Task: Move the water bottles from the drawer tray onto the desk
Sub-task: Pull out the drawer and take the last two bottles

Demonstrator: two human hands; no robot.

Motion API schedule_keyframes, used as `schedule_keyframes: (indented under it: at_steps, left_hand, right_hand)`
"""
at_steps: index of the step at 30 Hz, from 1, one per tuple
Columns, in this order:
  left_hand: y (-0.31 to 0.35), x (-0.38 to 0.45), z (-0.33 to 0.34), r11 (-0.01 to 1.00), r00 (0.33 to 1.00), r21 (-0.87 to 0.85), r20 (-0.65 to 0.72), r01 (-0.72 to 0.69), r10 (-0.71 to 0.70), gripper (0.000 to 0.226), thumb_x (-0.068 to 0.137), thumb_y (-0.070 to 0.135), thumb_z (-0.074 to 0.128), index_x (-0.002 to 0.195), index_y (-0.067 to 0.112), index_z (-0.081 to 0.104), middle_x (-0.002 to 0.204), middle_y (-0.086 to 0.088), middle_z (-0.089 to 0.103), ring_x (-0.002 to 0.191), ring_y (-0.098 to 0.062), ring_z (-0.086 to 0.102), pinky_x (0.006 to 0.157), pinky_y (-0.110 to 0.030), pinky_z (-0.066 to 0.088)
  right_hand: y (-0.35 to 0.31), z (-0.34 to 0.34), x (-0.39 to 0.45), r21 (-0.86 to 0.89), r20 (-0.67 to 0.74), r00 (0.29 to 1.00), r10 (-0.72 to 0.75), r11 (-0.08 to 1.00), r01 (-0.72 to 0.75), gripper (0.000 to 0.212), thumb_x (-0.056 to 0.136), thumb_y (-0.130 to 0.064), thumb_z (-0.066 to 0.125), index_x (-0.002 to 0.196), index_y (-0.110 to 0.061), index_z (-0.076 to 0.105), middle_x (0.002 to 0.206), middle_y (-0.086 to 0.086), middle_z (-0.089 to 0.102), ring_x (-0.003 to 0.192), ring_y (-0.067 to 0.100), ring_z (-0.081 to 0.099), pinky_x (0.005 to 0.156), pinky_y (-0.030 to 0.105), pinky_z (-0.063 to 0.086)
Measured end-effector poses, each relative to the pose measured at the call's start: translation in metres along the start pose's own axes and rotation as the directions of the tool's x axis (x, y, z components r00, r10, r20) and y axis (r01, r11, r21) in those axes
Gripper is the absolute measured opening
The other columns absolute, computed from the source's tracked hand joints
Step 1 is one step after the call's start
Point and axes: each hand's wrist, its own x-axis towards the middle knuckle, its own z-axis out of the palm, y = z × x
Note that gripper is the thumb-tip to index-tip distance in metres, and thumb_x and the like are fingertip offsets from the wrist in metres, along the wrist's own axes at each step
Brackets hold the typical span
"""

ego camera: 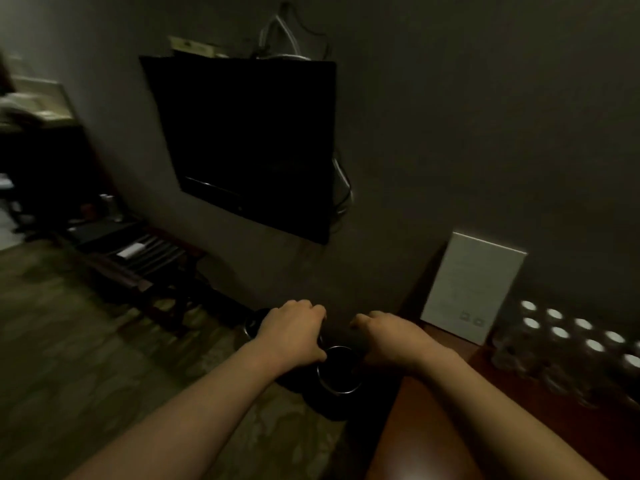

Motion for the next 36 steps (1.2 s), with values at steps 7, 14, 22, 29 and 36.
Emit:
schedule_keyframes:
  at_steps: [7, 14, 22, 29, 36]
  left_hand:
    - [-0.116, -0.066, -0.013, 0.974, 0.974, 0.042, -0.050, 0.223, -0.221, 0.062, 0.074, 0.053, 0.073, 0.125, 0.025, 0.054, 0.119, 0.000, 0.057, 0.112, -0.023, 0.054, 0.083, -0.039, 0.050]
    - [-0.207, -0.086, -0.023, 0.929, 0.929, 0.037, -0.035, 0.368, -0.367, 0.066, 0.075, 0.052, 0.073, 0.131, 0.024, 0.052, 0.121, -0.001, 0.056, 0.114, -0.023, 0.052, 0.087, -0.040, 0.049]
    - [-0.325, -0.035, -0.029, 0.871, 0.877, 0.108, -0.039, 0.480, -0.478, 0.063, 0.076, 0.054, 0.072, 0.126, 0.021, 0.053, 0.121, -0.004, 0.055, 0.114, -0.025, 0.051, 0.091, -0.044, 0.050]
    - [-0.445, 0.036, -0.071, 0.811, 0.812, 0.063, -0.087, 0.582, -0.577, 0.062, 0.076, 0.052, 0.073, 0.128, 0.023, 0.052, 0.122, -0.002, 0.053, 0.116, -0.025, 0.052, 0.090, -0.042, 0.050]
    - [-0.556, 0.061, -0.068, 0.743, 0.741, 0.013, -0.093, 0.669, -0.665, 0.058, 0.080, 0.053, 0.066, 0.130, 0.025, 0.053, 0.128, -0.002, 0.055, 0.118, -0.023, 0.052, 0.094, -0.038, 0.048]
  right_hand:
    - [-0.117, -0.004, 0.067, -0.021, -0.033, 0.987, -0.159, 0.987, 0.159, 0.071, 0.074, -0.053, 0.075, 0.135, -0.027, 0.048, 0.122, 0.000, 0.055, 0.106, 0.019, 0.058, 0.079, 0.032, 0.052]
    - [-0.191, -0.018, 0.140, -0.088, -0.052, 0.953, -0.299, 0.952, 0.294, 0.065, 0.073, -0.055, 0.075, 0.126, -0.028, 0.051, 0.114, 0.000, 0.058, 0.099, 0.021, 0.059, 0.074, 0.034, 0.052]
    - [-0.243, -0.047, 0.283, -0.126, -0.053, 0.887, -0.459, 0.884, 0.450, 0.065, 0.077, -0.055, 0.075, 0.129, -0.026, 0.049, 0.116, 0.001, 0.057, 0.101, 0.021, 0.058, 0.069, 0.030, 0.042]
    - [-0.288, -0.103, 0.434, -0.129, -0.056, 0.841, -0.538, 0.839, 0.528, 0.066, 0.074, -0.057, 0.075, 0.128, -0.026, 0.052, 0.117, 0.002, 0.059, 0.104, 0.023, 0.058, 0.076, 0.032, 0.048]
    - [-0.359, -0.115, 0.553, -0.173, -0.017, 0.782, -0.623, 0.772, 0.612, 0.059, 0.078, -0.053, 0.072, 0.125, -0.024, 0.051, 0.117, 0.001, 0.059, 0.104, 0.024, 0.059, 0.076, 0.034, 0.050]
